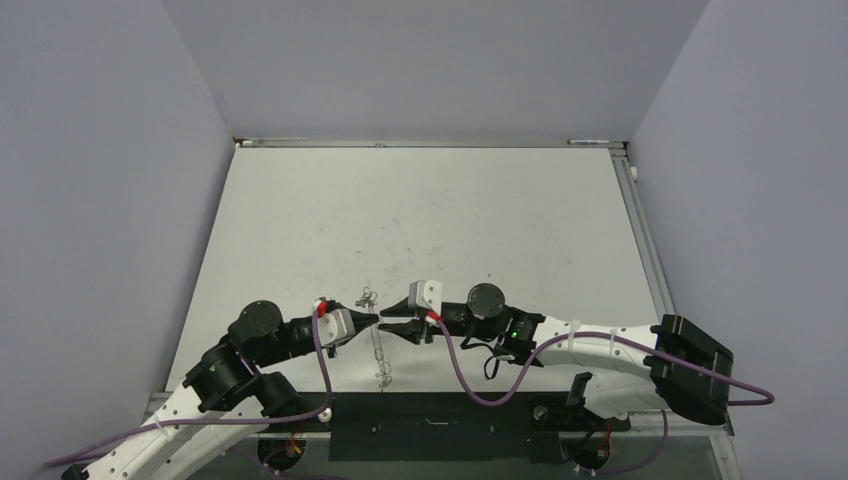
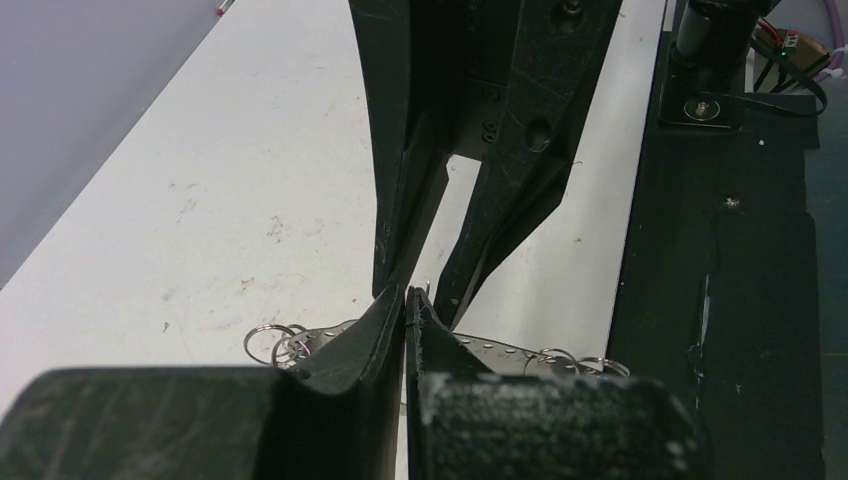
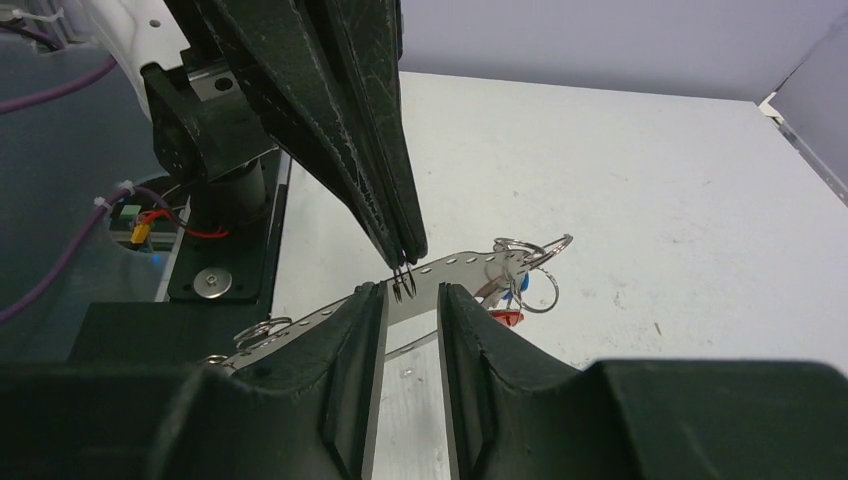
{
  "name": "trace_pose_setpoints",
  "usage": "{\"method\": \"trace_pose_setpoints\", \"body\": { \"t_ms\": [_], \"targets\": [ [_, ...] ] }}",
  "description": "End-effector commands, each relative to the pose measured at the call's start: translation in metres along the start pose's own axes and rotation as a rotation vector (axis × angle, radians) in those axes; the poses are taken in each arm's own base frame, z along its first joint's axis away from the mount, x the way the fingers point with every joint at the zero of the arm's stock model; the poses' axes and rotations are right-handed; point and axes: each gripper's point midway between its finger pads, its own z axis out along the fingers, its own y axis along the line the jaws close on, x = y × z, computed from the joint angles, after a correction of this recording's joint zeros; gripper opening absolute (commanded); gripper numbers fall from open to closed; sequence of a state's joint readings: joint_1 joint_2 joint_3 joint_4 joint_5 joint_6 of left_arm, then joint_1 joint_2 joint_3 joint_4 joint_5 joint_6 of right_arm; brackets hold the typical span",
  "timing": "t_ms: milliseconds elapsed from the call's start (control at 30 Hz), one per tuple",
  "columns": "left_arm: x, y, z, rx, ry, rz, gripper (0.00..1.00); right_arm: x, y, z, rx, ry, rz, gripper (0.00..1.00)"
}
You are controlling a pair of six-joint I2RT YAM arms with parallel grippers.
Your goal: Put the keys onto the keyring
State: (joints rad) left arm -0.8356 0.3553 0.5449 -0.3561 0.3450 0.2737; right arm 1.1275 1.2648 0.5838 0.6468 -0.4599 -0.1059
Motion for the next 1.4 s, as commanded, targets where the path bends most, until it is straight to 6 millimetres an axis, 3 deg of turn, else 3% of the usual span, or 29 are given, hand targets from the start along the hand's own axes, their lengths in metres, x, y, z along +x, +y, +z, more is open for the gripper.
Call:
{"method": "trace_pose_setpoints", "body": {
  "t_ms": [0, 133, 400, 667, 700, 833, 900, 1067, 1367],
  "targets": [
    [-0.022, 0.002, 0.0, -0.002, -0.081, 0.025, 0.0, -0.043, -0.002, 0.008, -0.013, -0.13, -0.038, 0.26],
    [-0.022, 0.003, 0.001, -0.003, -0.082, 0.021, 0.0, -0.043, -0.001, 0.009, -0.02, -0.131, -0.038, 0.22],
    [-0.023, 0.003, 0.001, -0.005, -0.082, 0.02, 0.0, -0.039, 0.001, 0.013, -0.037, -0.123, -0.036, 0.06],
    [-0.028, 0.006, -0.002, -0.028, -0.098, 0.017, 0.0, -0.047, 0.003, 0.002, -0.026, -0.167, -0.064, 0.05],
    [-0.029, 0.006, -0.003, -0.028, -0.103, 0.018, 0.05, -0.048, 0.003, 0.001, -0.024, -0.17, -0.067, 0.05],
    [-0.03, -0.001, -0.008, 0.001, -0.115, 0.035, 0.43, -0.052, 0.003, -0.005, -0.013, -0.179, -0.075, 0.05],
    [-0.03, -0.001, -0.011, -0.002, -0.11, 0.036, 0.5, -0.055, 0.003, -0.008, -0.01, -0.184, -0.075, 0.05],
    [-0.027, -0.003, -0.017, 0.001, -0.085, 0.033, 0.35, -0.063, 0.006, -0.016, -0.012, -0.19, -0.08, 0.05],
    [-0.031, -0.008, -0.011, 0.055, -0.079, 0.066, 0.26, -0.064, 0.015, -0.021, -0.038, -0.152, -0.083, 0.05]
  ]
}}
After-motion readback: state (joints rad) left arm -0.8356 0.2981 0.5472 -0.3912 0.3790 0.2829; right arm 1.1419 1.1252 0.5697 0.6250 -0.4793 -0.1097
